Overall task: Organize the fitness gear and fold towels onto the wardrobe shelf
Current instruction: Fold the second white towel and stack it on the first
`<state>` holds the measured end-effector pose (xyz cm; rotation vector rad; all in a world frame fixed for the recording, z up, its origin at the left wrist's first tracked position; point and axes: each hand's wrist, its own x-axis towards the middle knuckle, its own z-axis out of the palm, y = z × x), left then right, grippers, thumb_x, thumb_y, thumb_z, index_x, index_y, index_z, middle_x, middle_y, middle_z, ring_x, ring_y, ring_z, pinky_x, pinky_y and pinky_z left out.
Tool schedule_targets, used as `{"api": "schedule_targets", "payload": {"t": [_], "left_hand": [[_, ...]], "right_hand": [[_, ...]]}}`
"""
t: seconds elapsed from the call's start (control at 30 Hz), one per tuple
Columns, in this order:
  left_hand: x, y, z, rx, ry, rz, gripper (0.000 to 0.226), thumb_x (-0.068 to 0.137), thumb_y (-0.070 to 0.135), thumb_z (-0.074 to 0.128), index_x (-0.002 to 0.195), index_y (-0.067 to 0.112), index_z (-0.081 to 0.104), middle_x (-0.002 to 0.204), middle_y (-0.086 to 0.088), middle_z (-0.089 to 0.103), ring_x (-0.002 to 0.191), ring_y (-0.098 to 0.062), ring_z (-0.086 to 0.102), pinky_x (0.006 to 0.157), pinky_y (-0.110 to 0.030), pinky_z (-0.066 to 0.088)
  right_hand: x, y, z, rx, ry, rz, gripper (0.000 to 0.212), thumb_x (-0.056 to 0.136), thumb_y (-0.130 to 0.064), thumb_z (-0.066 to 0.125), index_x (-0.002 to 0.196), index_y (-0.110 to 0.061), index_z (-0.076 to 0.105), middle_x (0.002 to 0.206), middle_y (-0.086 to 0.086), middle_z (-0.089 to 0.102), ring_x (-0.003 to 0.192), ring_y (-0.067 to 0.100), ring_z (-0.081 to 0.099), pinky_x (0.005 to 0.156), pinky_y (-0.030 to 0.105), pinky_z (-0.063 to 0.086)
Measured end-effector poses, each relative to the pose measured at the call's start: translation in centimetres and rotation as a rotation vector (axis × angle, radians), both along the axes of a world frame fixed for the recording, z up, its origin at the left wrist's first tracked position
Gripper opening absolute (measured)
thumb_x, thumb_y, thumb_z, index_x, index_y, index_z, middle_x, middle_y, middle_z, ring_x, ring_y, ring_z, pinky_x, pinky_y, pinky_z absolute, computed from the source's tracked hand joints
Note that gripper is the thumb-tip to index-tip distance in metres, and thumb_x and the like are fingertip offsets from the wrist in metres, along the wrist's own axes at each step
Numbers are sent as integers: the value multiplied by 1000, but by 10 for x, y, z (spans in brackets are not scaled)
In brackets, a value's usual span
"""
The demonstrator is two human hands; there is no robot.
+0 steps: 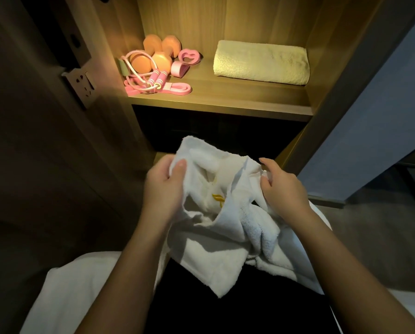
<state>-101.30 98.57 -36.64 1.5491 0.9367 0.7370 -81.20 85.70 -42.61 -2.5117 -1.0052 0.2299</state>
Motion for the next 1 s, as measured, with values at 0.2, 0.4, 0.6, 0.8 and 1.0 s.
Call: {"api": "schedule_targets", "payload": {"t": [0.2, 0.4, 0.6, 0.8, 1.0], "left_hand": [[45, -20, -18, 173, 151, -360, 20, 98, 25, 51, 84, 16, 61, 80, -3, 62, 78, -21, 58, 68, -36, 45], [61, -9, -22, -332, 122, -494, 28, 90, 1, 50, 104, 15, 70, 102, -14, 69, 99, -31, 65, 85, -40, 53], [40, 5, -27, -382, 193, -587, 47, 85, -7, 45, 121, 17, 64, 115, -5, 65, 102, -14, 62, 80, -22, 52], [20, 3, -44, -12, 170, -235, 18, 92, 18, 63, 107, 28, 63, 105, 13, 64, 90, 0, 61, 72, -16, 54], [-17, 7, -60, 267, 200, -393, 32, 89, 8, 65, 98, 39, 65, 106, 22, 61, 100, 4, 56, 79, -10, 49]], "right_hand": [[-7, -15, 20, 262, 28, 88, 51, 98, -26, 48, 145, -39, 32, 64, -9, 57, 56, 9, 54, 51, 32, 46], [-19, -22, 31, 307, 28, 436, 36, 96, -28, 56, 127, -44, 56, 87, -25, 64, 76, -3, 58, 69, 23, 49], [-16, -9, 17, 129, 129, 506, 20, 94, -37, 55, 113, -44, 61, 95, -12, 69, 76, 7, 59, 70, 37, 52], [-12, 6, 5, 57, 157, 506, 16, 96, -34, 52, 110, -39, 57, 81, -12, 61, 66, 7, 53, 60, 28, 42], [-6, 6, -6, 89, 201, 405, 14, 96, -32, 51, 108, -37, 56, 94, 1, 67, 77, 23, 61, 74, 45, 52]]}}
